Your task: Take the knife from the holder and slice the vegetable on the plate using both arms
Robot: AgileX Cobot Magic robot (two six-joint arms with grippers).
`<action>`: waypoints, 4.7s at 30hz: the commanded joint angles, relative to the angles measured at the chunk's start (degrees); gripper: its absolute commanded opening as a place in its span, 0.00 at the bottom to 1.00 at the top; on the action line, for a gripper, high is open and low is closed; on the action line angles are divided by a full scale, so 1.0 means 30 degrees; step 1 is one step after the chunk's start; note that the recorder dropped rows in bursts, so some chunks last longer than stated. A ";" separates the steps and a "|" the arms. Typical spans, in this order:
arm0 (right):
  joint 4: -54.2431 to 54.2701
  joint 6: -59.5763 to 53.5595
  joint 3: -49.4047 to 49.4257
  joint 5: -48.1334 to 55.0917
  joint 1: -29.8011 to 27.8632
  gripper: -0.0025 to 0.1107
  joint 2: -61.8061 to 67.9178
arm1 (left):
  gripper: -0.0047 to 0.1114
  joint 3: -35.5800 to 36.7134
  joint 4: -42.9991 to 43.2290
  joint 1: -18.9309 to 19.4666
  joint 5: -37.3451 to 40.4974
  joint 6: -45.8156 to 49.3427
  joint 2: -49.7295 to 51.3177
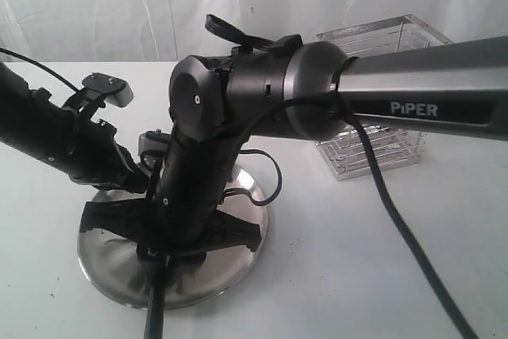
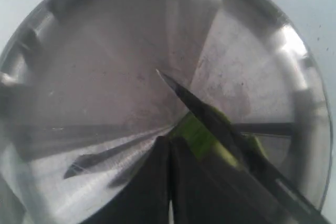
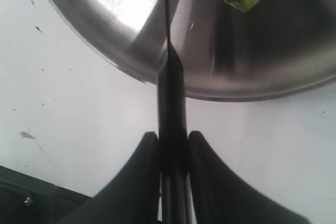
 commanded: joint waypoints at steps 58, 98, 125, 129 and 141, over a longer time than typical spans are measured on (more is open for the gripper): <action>-0.1032 0.2582 -0.0012 -0.1242 0.0215 0.02 0.1328 | 0.04 0.0119 -1.3841 0.0440 0.1123 0.3955 0.4141; 0.1897 -0.1228 -0.0048 0.1301 -0.0666 0.02 0.0992 | 0.04 -0.1221 -1.8632 0.6993 1.3147 0.8589 0.8080; 0.2249 -0.0866 -0.0048 0.0153 -0.1219 0.02 0.1914 | 0.04 -0.1738 -1.7290 0.4201 1.1556 0.8924 0.8548; 0.2240 -0.0866 -0.0048 -0.0005 -0.1302 0.02 0.1976 | 0.04 -0.1738 -1.7290 0.4201 1.1556 0.8924 0.8548; 0.2240 -0.0901 -0.0048 -0.0084 -0.1333 0.02 0.1988 | 0.04 -0.1738 -1.5982 0.4074 1.1988 0.8930 0.8548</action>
